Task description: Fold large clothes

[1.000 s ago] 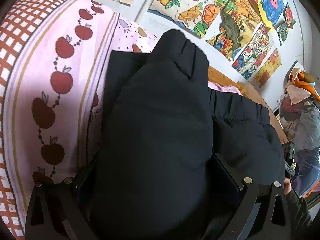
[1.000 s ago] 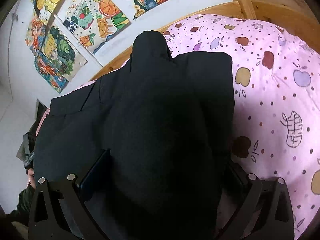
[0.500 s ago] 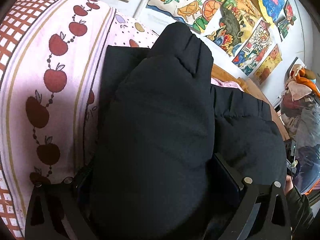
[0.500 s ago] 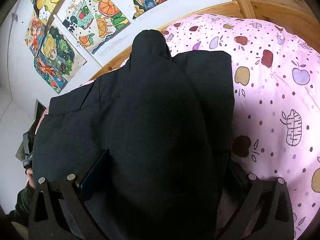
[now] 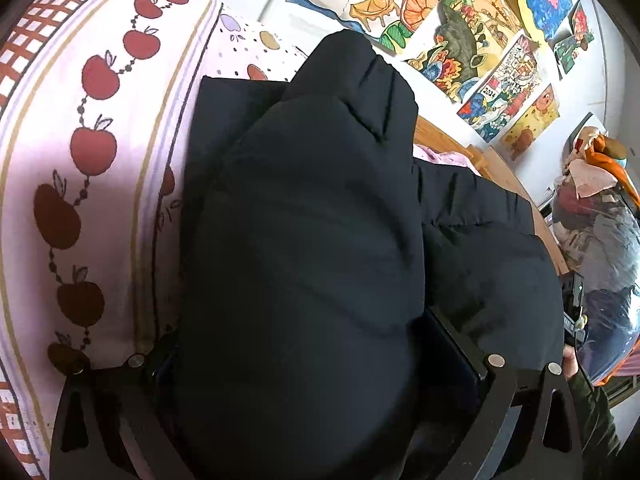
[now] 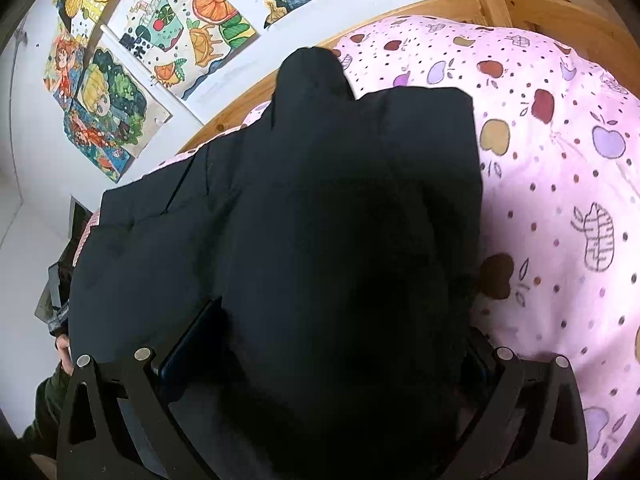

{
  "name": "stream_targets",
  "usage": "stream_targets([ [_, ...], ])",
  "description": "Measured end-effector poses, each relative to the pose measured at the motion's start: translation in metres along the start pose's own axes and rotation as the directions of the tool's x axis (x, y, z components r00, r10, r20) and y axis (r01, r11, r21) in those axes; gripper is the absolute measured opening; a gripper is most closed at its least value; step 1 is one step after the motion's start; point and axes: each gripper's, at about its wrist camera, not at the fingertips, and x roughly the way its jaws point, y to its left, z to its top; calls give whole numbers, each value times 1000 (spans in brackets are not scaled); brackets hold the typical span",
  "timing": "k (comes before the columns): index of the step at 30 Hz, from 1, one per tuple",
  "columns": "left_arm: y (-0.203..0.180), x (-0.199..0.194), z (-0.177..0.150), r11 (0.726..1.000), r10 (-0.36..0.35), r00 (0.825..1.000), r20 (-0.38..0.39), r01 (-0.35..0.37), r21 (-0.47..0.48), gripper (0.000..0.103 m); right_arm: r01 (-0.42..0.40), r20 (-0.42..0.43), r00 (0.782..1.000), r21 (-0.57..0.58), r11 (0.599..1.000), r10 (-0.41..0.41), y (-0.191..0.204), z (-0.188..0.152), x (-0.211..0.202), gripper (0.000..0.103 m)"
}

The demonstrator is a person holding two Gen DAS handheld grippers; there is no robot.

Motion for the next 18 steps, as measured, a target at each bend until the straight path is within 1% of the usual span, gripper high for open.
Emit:
stream_targets([
  [2, 0, -1, 0, 1000, 1, 1000, -1, -1, -11, 97, 12, 4, 1000, -8, 1000, -12, 3, -1, 0, 101],
  [3, 1, -2, -1, 1000, -3, 1000, -1, 3, -21, 95, 16, 6, 1000, -9, 1000, -16, 3, -2, -1, 99],
  [4, 2, -3, -1, 999, -11, 1000, -2, 11, -33, 88, 19, 9, 1000, -6, 1000, -19, 4, -2, -2, 97],
  [5, 2, -4, -1, 999, -19, 1000, -5, 19, -44, 83, 16, 12, 1000, 0, 1000, -16, 4, -2, -3, 93],
  [6, 4, -6, -1, 998, -27, 1000, -3, 27, -60, 81, 4, 15, 1000, 21, 1000, -5, 3, -3, -5, 87],
  [7, 6, -8, -1, 997, -34, 999, -2, 34, -75, 76, -15, 22, 1000, 57, 998, 14, 2, -5, -7, 83],
  [8, 7, -9, -1, 995, -41, 999, -1, 40, -88, 71, -29, 25, 999, 78, 997, 27, 1, -6, -9, 75],
  [9, 10, -11, -2, 993, -54, 999, 1, 53, -109, 69, -48, 28, 999, 105, 993, 46, 0, -7, -11, 67],
  [10, 12, -13, -3, 989, -68, 998, 3, 68, -129, 63, -62, 31, 998, 123, 990, 59, -1, -8, -13, 63],
  [11, 12, -14, -3, 987, -76, 997, 4, 75, -139, 58, -74, 37, 997, 139, 987, 70, -1, -11, -15, 55],
  [12, 12, -17, -4, 985, -83, 996, 8, 84, -152, 56, -82, 40, 996, 147, 986, 77, -2, -13, -16, 48],
  [14, 8, -23, -7, 983, -82, 996, 16, 84, -163, 47, -83, 48, 996, 141, 987, 77, 3, -17, -18, 41],
  [15, 4, -27, -8, 984, -79, 997, 23, 82, -157, 44, -78, 55, 996, 127, 989, 71, 7, -18, -21, 37],
  [17, -8, -35, -11, 990, -60, 998, 32, 64, -126, 37, -69, 66, 996, 110, 992, 62, 12, -21, -26, 31],
  [18, -11, -39, -11, 992, -53, 998, 36, 57, -115, 35, -63, 74, 996, 98, 993, 56, 16, -22, -31, 28],
])
